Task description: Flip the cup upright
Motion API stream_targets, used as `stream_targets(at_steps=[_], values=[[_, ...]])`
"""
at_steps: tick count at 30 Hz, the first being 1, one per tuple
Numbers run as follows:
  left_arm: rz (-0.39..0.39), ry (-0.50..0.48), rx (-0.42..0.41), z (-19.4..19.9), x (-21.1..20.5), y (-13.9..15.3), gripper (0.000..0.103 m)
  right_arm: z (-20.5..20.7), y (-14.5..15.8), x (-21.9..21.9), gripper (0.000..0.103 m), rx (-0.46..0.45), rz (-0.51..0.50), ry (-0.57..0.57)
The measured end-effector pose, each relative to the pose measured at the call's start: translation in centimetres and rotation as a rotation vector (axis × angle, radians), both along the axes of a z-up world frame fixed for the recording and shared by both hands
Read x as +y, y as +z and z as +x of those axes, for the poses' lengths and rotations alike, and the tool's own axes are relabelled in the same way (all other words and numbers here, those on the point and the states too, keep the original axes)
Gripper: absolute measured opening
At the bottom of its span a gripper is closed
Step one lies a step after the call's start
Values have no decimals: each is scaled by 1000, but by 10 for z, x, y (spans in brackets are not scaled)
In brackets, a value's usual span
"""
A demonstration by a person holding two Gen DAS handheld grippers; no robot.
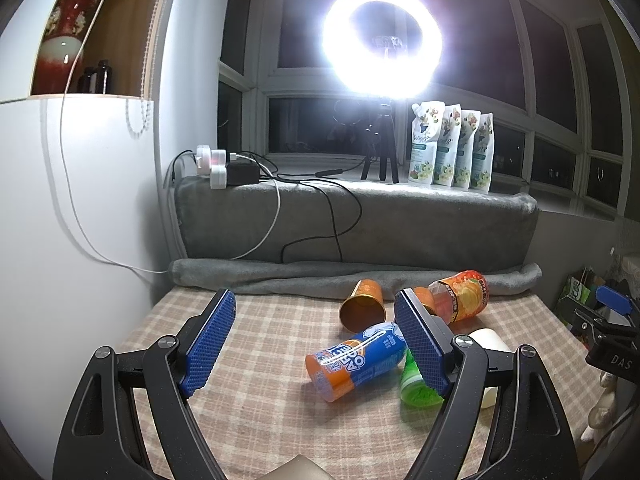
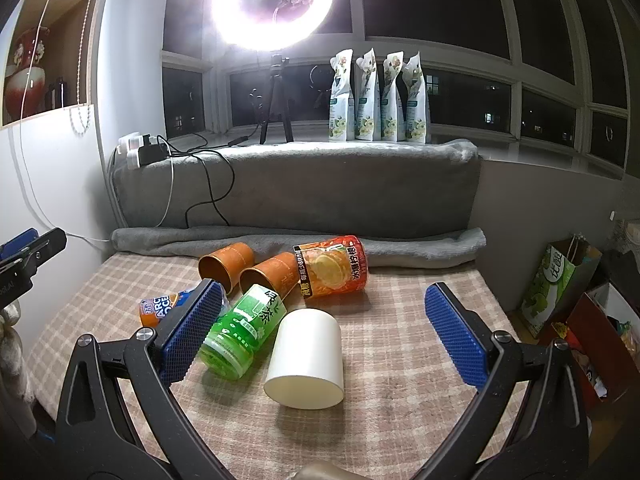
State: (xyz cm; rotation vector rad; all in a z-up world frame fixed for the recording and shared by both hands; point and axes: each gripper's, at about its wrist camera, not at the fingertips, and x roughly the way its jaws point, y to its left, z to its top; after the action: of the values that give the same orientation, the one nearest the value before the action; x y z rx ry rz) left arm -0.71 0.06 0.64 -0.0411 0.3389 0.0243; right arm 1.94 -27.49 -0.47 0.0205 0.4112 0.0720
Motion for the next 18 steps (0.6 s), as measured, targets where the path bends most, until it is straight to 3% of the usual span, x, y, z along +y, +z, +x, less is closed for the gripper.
stream_targets(at_steps=[18], values=[[-2, -10, 25, 7, 3, -9, 82, 20, -2, 17, 103, 50, -4, 67]])
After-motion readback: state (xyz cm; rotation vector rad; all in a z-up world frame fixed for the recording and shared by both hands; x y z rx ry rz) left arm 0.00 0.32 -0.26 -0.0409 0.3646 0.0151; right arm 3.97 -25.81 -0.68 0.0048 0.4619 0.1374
